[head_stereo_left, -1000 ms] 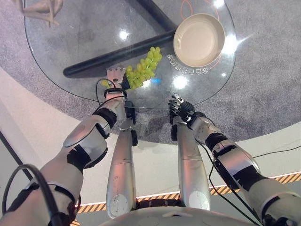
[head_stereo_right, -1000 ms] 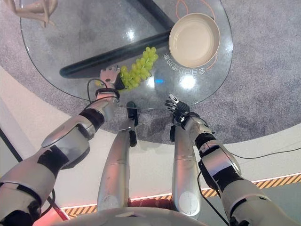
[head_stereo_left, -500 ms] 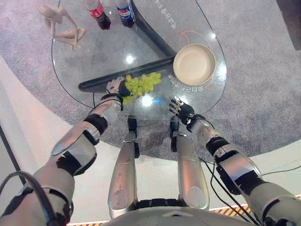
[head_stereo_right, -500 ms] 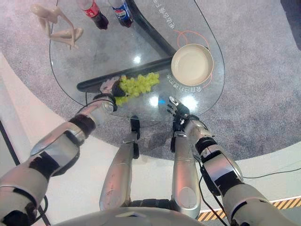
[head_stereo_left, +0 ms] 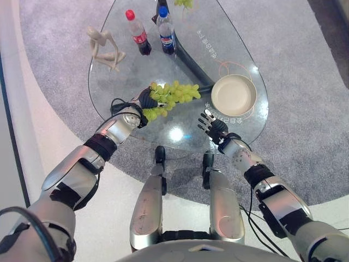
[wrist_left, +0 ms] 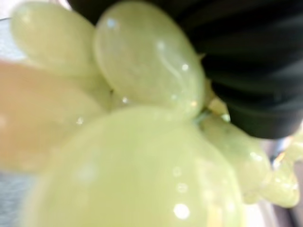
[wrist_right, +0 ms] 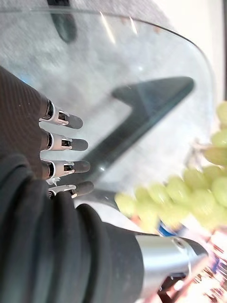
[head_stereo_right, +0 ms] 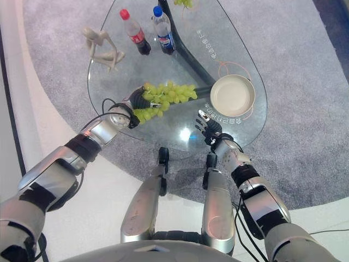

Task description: Pick up fruits into the plate

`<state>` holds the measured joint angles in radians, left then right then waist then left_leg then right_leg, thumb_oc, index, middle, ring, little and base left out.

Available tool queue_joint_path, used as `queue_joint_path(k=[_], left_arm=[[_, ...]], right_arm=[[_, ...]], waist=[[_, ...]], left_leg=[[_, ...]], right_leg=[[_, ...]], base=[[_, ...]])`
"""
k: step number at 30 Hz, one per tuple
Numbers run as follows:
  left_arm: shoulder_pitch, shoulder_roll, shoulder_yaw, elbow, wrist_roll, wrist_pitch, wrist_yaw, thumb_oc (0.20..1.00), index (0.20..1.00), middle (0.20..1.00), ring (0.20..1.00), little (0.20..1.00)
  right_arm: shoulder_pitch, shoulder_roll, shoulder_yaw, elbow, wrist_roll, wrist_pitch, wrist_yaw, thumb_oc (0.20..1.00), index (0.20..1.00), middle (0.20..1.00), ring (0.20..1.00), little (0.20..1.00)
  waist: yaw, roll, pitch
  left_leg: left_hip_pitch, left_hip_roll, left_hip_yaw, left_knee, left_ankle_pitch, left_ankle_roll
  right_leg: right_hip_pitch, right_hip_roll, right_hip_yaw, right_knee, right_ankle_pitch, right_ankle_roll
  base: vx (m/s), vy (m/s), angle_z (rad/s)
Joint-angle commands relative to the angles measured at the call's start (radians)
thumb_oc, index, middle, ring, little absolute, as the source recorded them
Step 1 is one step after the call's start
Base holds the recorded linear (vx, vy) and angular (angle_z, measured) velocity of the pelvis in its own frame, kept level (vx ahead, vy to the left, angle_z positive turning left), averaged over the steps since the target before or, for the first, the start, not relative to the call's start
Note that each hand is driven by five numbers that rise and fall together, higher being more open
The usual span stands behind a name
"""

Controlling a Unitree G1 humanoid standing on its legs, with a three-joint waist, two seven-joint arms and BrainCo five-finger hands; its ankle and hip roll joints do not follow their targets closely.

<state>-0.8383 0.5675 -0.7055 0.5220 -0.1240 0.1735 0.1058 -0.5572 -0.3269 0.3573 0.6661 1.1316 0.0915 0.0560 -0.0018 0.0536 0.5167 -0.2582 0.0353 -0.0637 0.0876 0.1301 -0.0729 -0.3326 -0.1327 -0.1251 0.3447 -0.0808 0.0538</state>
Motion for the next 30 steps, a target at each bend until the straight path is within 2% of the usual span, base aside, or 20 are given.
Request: queue_joint_path(k=[1,2,4,6,7,9,14,16,21,26,30], left_arm=[[0.063,0.003,0.089,-0.086,-0.030,-0.033,-0.045,0.200,0.200,0.200,0.200,0.200],[0.072,0.005,0.092,-0.094,-0.024,-0.031,-0.052,0.200,0.200,0.200,0.200,0.200],[0.115,0.021,0.101,-0.158,0.022,0.007,-0.114,0.200,0.200,0.200,0.200,0.200],[0.131,0.028,0.105,-0.181,0.051,0.020,-0.147,0.200,0.200,0.200,0.200,0.200],[0.150,0.045,0.108,-0.222,0.074,0.037,-0.183,0.200,0.200,0.200,0.200,0.200],[0.170,0.071,0.114,-0.279,0.103,0.060,-0.249,0.200,0.200,0.200,0.200,0.200],[0.225,0.116,0.147,-0.403,0.135,0.089,-0.354,0.200,0.200,0.200,0.200,0.200],[0.258,0.117,0.163,-0.449,0.146,0.094,-0.386,0.200,0.200,0.200,0.200,0.200],[0.298,0.107,0.174,-0.504,0.174,0.101,-0.418,0.200,0.200,0.200,0.200,0.200],[0.322,0.102,0.169,-0.544,0.213,0.106,-0.474,0.200,0.200,0.200,0.200,0.200],[0.331,0.102,0.154,-0.574,0.247,0.126,-0.517,0.200,0.200,0.200,0.200,0.200]], right_arm=[[0.102,0.029,-0.038,-0.120,0.140,0.028,0.098,1.000,1.000,1.000,1.000,1.000],[0.111,0.031,-0.040,-0.130,0.157,0.035,0.112,1.000,1.000,1.000,1.000,1.000],[0.166,0.047,-0.052,-0.205,0.287,0.079,0.164,1.000,1.000,1.000,1.000,1.000],[0.191,0.055,-0.056,-0.226,0.376,0.108,0.210,1.000,1.000,1.000,1.000,1.000],[0.218,0.057,-0.054,-0.248,0.452,0.151,0.257,1.000,1.000,1.000,1.000,1.000],[0.257,0.060,-0.045,-0.289,0.533,0.186,0.305,1.000,1.000,1.000,1.000,1.000],[0.345,0.061,-0.038,-0.354,0.617,0.239,0.374,1.000,1.000,1.000,1.000,1.000],[0.395,0.069,-0.037,-0.384,0.649,0.279,0.396,1.000,1.000,1.000,1.000,1.000],[0.453,0.079,-0.021,-0.427,0.652,0.266,0.409,1.000,1.000,1.000,1.000,1.000],[0.492,0.078,0.004,-0.485,0.644,0.210,0.370,1.000,1.000,1.000,1.000,1.000],[0.507,0.078,0.031,-0.514,0.568,0.154,0.323,1.000,1.000,1.000,1.000,1.000]], waist=[[0.003,-0.005,-0.142],[0.003,-0.005,-0.146],[0.012,-0.009,-0.182],[0.016,-0.011,-0.198],[0.022,-0.013,-0.216],[0.031,-0.014,-0.244],[0.045,-0.016,-0.302],[0.048,-0.018,-0.330],[0.051,-0.020,-0.360],[0.051,-0.022,-0.383],[0.048,-0.020,-0.395]], left_leg=[[0.059,-0.090,-0.014,0.001,-0.107,0.034],[0.066,-0.090,-0.014,-0.003,-0.106,0.033],[0.108,-0.089,-0.021,-0.021,-0.110,0.034],[0.129,-0.089,-0.024,-0.031,-0.112,0.034],[0.154,-0.090,-0.027,-0.042,-0.114,0.035],[0.184,-0.089,-0.030,-0.057,-0.116,0.036],[0.233,-0.090,-0.032,-0.076,-0.120,0.040],[0.260,-0.088,-0.030,-0.091,-0.121,0.042],[0.294,-0.089,-0.030,-0.110,-0.124,0.047],[0.327,-0.088,-0.025,-0.129,-0.126,0.051],[0.349,-0.089,-0.020,-0.144,-0.129,0.052]], right_leg=[[0.119,0.038,-0.066,-0.192,0.076,0.009],[0.127,0.038,-0.068,-0.196,0.075,0.009],[0.182,0.041,-0.079,-0.221,0.068,0.011],[0.209,0.042,-0.084,-0.236,0.067,0.013],[0.240,0.043,-0.088,-0.254,0.068,0.017],[0.273,0.041,-0.097,-0.273,0.071,0.024],[0.331,0.042,-0.103,-0.306,0.078,0.035],[0.359,0.045,-0.102,-0.326,0.083,0.040],[0.392,0.047,-0.100,-0.345,0.086,0.045],[0.422,0.049,-0.096,-0.370,0.094,0.050],[0.438,0.051,-0.087,-0.384,0.098,0.053]], base=[[0.12,0.000,0.08],[0.17,-0.029,0.09],[0.15,-0.046,0.19],[0.11,-0.033,0.12],[0.15,-0.038,0.14],[0.13,-0.029,0.19],[0.12,-0.007,0.18],[0.09,0.008,0.14],[0.06,0.009,0.04],[0.03,0.012,0.06],[0.00,0.000,0.00]])
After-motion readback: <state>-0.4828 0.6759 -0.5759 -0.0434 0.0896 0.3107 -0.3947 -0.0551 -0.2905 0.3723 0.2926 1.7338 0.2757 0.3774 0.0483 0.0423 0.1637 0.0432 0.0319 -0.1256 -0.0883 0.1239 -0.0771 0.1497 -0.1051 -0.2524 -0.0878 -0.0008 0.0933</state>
